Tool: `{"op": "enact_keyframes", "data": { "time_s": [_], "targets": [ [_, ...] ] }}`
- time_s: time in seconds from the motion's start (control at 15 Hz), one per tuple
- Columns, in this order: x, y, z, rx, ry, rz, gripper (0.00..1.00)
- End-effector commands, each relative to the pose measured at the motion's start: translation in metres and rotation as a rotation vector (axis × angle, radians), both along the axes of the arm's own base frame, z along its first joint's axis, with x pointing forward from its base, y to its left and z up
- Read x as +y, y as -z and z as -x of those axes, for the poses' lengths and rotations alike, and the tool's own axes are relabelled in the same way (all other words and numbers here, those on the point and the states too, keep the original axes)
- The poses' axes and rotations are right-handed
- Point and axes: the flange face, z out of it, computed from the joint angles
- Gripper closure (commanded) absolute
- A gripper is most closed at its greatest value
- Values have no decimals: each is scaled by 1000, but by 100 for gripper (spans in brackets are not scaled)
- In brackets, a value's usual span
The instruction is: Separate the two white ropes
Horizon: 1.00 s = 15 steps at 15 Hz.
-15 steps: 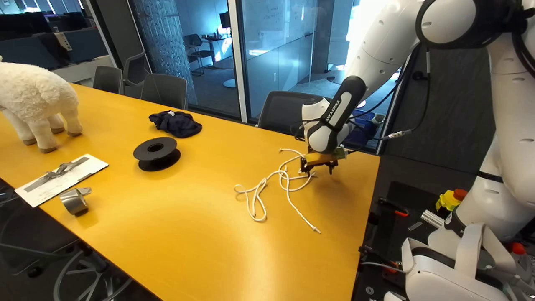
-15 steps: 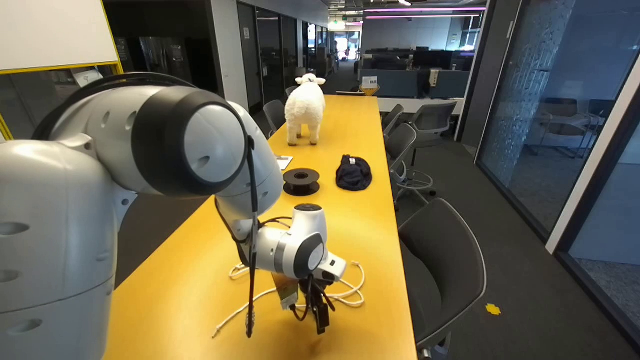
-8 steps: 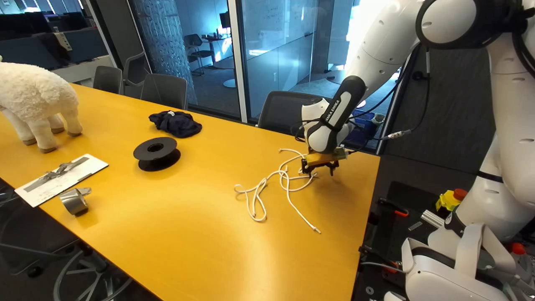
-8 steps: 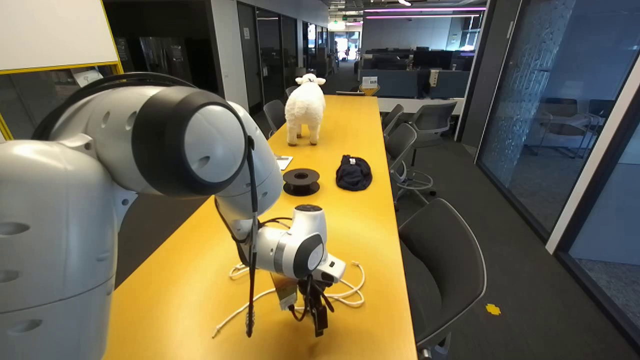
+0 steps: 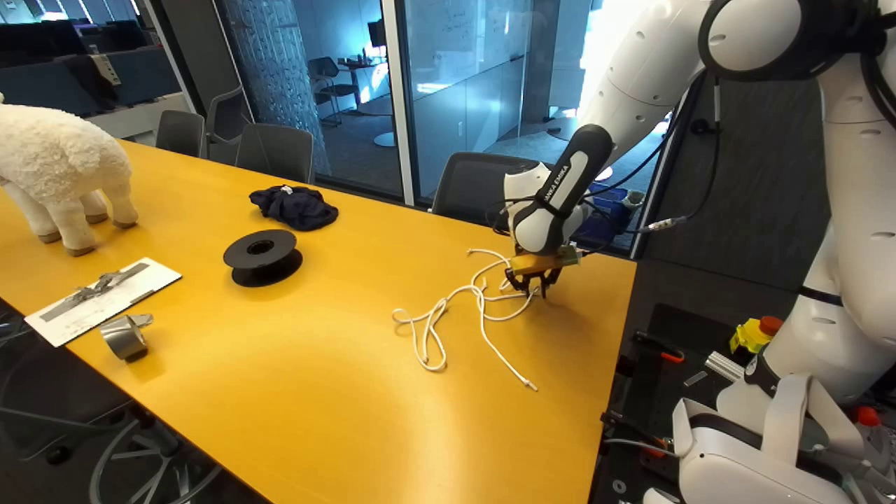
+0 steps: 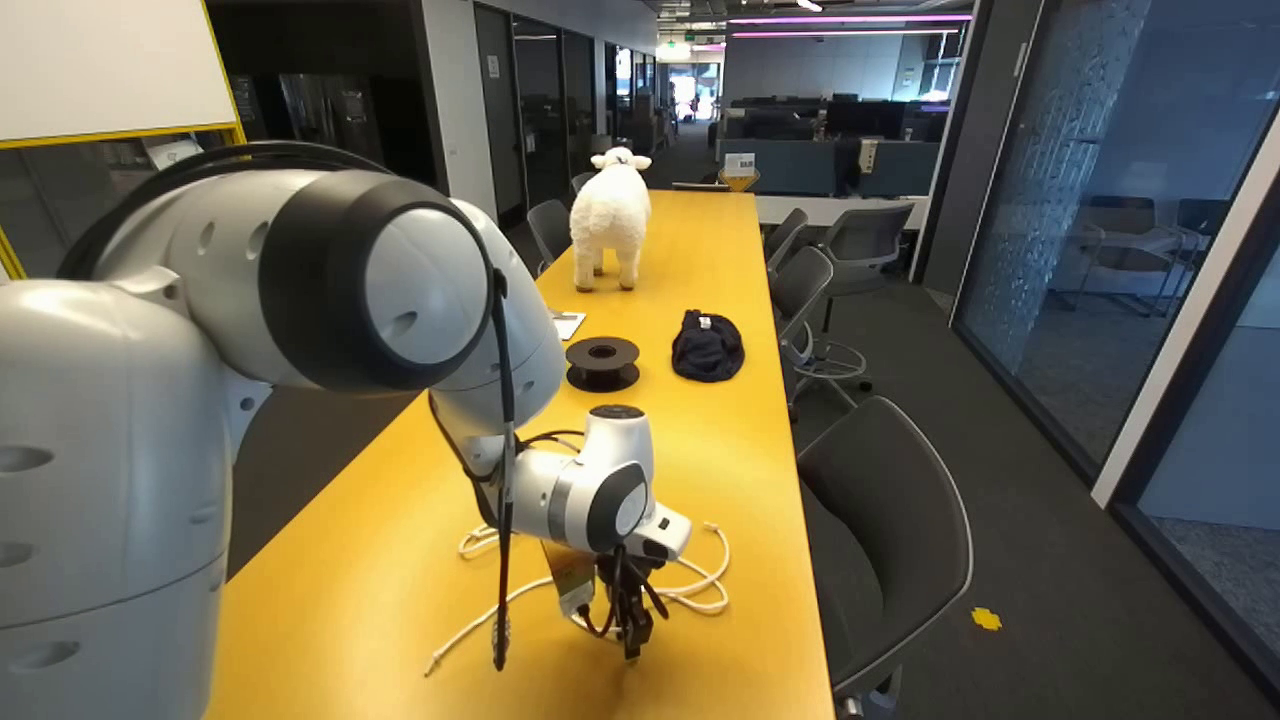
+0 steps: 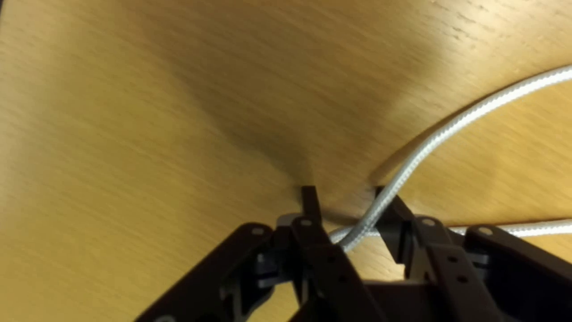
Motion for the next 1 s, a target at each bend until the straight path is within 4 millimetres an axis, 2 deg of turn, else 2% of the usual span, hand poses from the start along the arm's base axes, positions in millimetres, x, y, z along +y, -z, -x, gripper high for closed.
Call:
{"op": "enact_keyframes", "data": {
  "time_s": [0.0, 0.13, 0.33, 0.53, 0.73, 0.93],
  "targets": [
    [-2, -8, 0, -4, 25, -3, 85],
    [-6, -10, 2, -7, 30, 0, 88],
    [-16, -20, 9, -10, 32, 12, 86],
    [-37, -35, 30, -3, 15, 12, 85],
    [-58, -51, 55, 1, -95, -22, 86],
    [-78, -57, 72, 6, -241, -72, 86]
  ]
}}
